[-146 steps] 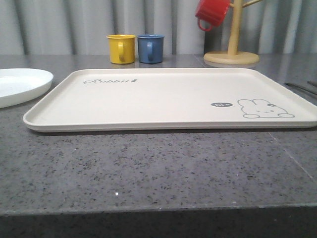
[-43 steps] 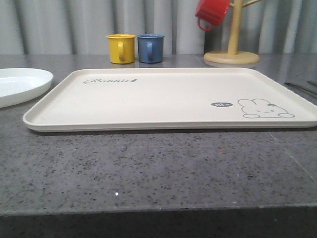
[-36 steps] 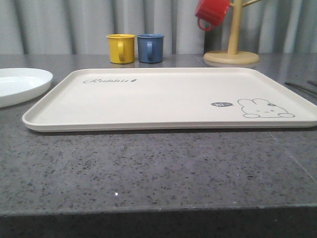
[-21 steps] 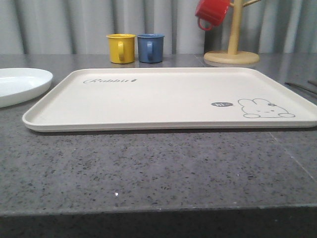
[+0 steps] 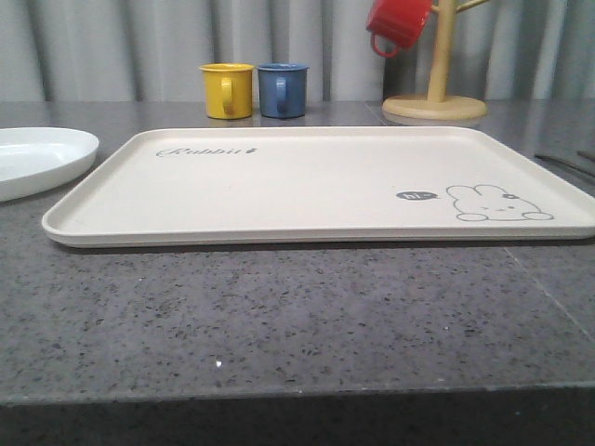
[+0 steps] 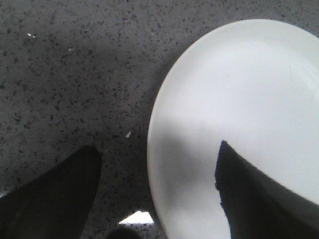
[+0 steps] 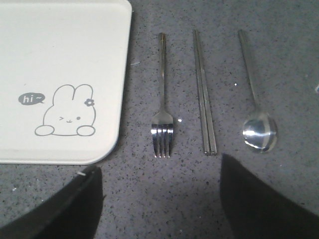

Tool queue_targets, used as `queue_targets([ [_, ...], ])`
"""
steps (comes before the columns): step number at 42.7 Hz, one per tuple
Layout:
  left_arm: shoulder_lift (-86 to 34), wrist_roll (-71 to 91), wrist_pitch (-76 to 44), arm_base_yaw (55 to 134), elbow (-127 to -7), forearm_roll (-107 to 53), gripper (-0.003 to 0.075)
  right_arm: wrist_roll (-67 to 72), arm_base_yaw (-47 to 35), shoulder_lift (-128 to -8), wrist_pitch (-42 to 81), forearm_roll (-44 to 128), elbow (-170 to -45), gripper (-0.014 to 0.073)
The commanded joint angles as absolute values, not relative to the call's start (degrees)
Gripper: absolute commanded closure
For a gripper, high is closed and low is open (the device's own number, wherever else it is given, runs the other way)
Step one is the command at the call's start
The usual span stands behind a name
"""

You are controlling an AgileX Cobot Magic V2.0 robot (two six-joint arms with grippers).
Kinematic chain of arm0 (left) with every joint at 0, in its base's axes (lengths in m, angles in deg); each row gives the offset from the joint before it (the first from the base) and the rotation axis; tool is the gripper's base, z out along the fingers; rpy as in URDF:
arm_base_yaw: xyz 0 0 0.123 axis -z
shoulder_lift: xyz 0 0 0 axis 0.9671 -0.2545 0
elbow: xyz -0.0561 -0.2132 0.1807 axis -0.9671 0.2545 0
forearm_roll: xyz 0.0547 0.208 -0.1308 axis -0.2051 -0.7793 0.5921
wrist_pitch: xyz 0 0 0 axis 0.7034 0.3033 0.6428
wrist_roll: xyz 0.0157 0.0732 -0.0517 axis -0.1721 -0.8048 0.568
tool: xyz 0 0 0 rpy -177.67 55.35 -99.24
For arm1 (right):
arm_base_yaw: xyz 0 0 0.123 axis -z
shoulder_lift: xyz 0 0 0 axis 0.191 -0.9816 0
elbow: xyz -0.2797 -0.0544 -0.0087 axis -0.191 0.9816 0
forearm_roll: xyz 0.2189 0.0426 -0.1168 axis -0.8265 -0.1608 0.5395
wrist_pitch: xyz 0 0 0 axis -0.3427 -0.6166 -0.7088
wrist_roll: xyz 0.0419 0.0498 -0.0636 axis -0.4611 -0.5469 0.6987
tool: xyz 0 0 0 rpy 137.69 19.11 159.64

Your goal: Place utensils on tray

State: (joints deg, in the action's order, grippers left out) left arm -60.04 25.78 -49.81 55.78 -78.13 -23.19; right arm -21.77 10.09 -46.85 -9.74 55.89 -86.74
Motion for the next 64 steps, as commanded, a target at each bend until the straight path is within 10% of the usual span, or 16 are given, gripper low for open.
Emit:
queue_targets([
  [1,-58.52,25.5,-47.55,55.76,-80.2,-20.76,0.0239,-21.26,10.25,-47.12,-6.49,56.68,-88.46,0.0065],
  [18,-61.52,23.04,-49.17,56.39,-80.2,-19.68,0.0269,-21.26,10.25,-47.12,-6.49,56.68,-88.46,0.0065],
  [37,-61.61,22.76,-50.7,57.21,-80.2,-19.91,0.0741,-21.26,10.25,-47.12,-6.49,56.68,-88.46,0.0065],
  [64,-60.74,21.08,-61.05,71.26,-93.34,-13.0,0.0741,-21.26,10.25,-47.12,-6.49,56.68,-88.46,0.0065],
])
